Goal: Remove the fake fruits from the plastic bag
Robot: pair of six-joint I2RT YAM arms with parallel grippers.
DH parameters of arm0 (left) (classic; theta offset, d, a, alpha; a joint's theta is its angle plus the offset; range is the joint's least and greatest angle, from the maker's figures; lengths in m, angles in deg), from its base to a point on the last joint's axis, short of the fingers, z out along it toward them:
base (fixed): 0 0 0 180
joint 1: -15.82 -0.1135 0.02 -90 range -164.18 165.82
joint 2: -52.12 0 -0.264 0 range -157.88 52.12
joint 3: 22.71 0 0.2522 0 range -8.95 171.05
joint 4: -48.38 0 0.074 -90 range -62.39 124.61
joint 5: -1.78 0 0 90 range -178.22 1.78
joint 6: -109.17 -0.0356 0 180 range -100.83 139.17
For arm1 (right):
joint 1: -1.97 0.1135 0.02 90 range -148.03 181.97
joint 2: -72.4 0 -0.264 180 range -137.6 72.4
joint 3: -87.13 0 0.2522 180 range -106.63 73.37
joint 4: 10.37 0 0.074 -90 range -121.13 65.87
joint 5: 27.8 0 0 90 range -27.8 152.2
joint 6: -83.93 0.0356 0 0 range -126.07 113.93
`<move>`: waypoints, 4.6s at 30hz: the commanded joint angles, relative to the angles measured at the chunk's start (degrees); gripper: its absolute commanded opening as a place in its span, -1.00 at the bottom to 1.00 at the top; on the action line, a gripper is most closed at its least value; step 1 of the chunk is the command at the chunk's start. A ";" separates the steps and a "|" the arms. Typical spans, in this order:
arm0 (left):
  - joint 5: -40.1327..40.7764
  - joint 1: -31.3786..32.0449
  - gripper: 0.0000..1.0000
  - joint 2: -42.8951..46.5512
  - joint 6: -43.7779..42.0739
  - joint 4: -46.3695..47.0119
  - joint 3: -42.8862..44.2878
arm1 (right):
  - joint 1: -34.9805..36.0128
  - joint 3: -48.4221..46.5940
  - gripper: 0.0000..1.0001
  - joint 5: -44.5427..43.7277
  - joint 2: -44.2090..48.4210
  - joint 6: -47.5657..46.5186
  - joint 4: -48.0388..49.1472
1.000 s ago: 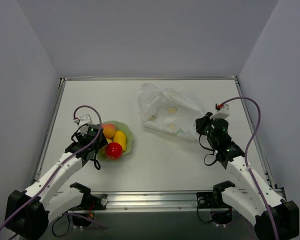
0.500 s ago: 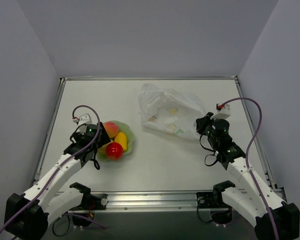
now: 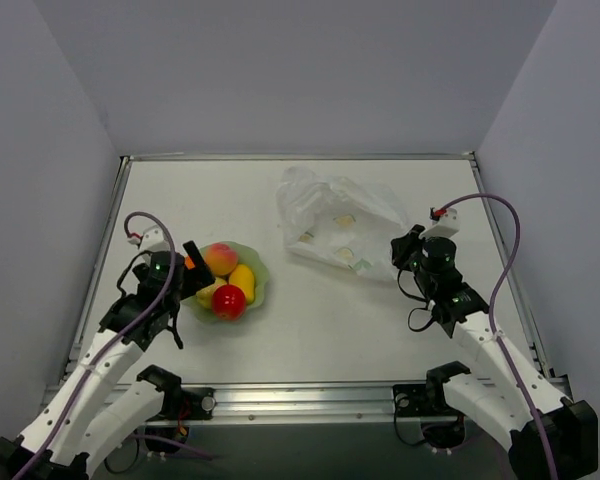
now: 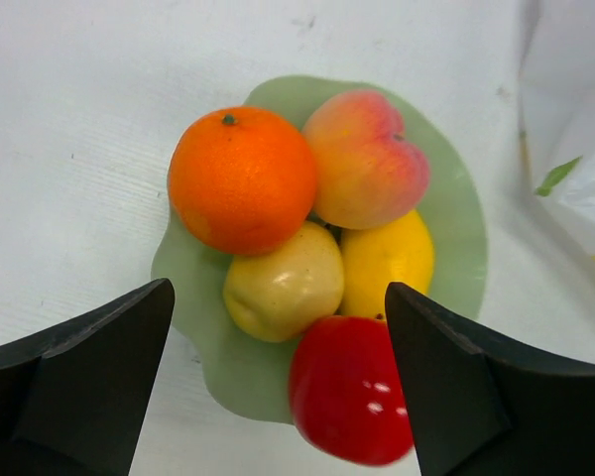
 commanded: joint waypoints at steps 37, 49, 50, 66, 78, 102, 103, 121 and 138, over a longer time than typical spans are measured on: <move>19.38 27.51 -0.17 -74.65 -19.50 16.95 58.09 | 13.20 0.70 -1.00 1.68 25.52 2.83 -15.98; 21.17 23.21 0.53 -68.66 -14.06 21.64 49.45 | 13.46 2.29 -1.00 1.15 24.82 4.06 -15.98; 18.19 22.59 0.56 -69.88 -13.44 21.28 49.54 | 13.46 2.46 -1.00 0.98 24.73 4.06 -15.98; 10.60 21.89 0.52 -62.62 -8.24 38.87 35.65 | 18.12 3.97 -1.00 -15.95 14.60 7.76 -15.20; 9.47 18.37 0.52 -49.51 -17.12 26.47 48.84 | 17.95 -19.85 -1.00 -15.81 10.05 -3.15 -15.08; -5.13 21.71 0.62 1.73 -10.88 5.56 15.01 | 11.96 5.20 0.60 -15.80 19.63 13.04 -19.66; -4.78 21.71 0.63 2.52 -11.58 4.68 14.83 | 12.32 3.80 0.61 -16.94 20.07 12.33 -20.28; 5.23 21.62 0.88 11.22 -21.52 -9.04 29.06 | 13.38 -36.36 1.00 -23.64 9.52 -7.00 -24.86; 11.05 21.62 0.88 25.03 -21.08 -14.05 33.54 | 13.20 -35.42 1.00 -14.66 27.10 -9.65 -24.77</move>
